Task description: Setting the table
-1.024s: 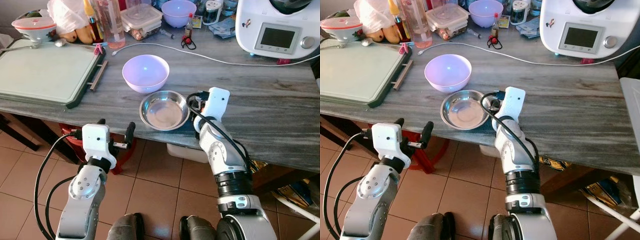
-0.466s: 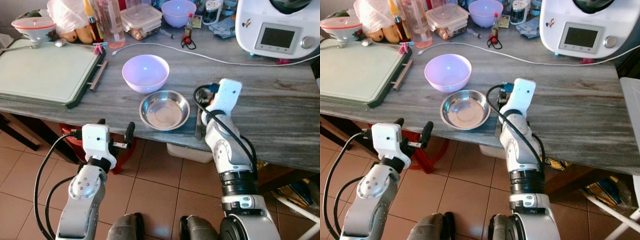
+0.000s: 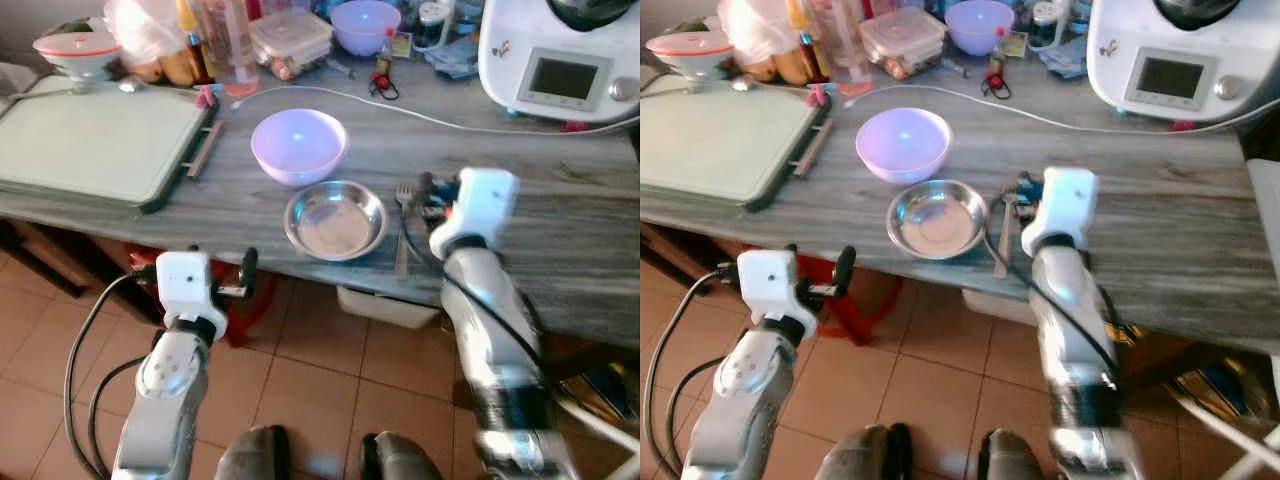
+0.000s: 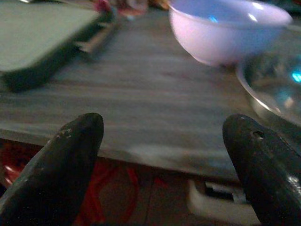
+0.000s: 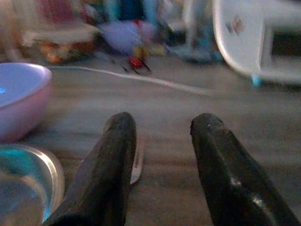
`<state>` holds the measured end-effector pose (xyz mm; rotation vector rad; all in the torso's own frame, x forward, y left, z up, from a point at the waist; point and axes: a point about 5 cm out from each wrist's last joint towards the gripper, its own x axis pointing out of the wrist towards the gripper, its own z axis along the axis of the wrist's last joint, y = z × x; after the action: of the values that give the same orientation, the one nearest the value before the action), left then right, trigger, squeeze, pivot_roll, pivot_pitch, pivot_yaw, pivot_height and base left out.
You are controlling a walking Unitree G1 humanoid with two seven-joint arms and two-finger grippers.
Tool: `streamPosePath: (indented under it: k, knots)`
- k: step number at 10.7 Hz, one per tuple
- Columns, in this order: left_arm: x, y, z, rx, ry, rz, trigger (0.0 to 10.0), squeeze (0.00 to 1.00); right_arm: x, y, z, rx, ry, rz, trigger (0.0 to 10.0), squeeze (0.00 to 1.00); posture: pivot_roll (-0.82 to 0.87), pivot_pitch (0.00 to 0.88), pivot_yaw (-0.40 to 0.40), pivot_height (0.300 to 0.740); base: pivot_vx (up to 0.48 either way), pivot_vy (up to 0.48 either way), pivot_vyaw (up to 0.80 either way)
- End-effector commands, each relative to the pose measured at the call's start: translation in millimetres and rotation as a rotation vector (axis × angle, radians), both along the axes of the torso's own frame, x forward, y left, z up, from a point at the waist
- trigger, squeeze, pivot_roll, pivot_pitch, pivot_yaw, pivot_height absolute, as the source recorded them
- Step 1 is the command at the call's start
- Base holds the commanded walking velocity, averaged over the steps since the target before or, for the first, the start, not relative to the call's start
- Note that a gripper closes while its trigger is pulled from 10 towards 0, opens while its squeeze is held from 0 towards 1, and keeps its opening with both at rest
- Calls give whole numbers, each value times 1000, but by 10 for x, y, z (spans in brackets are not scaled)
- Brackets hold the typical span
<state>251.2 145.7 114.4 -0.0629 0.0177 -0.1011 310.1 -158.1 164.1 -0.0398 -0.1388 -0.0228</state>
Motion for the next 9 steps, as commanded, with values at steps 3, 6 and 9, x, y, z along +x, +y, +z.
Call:
streamPosePath:
  k: [3, 6, 9]
  knots:
    - [86, 94, 29, 19, -27, 28, 10000, 0, -138, -113, -130, 7, 31, -23, 10000, 0, 8, 0, 70, 740, -166, 0, 0]
    - [113, 138, 42, 28, -35, 27, 10000, 0, -180, -195, -201, 12, 60, -75, 10000, 0, -1, 0, 84, 740, -259, 0, 0]
    - [80, 138, -5, 30, -21, 25, 10000, 0, -242, -248, -285, 4, 94, -80, 10000, 0, -3, 0, 87, 740, -268, 0, 0]
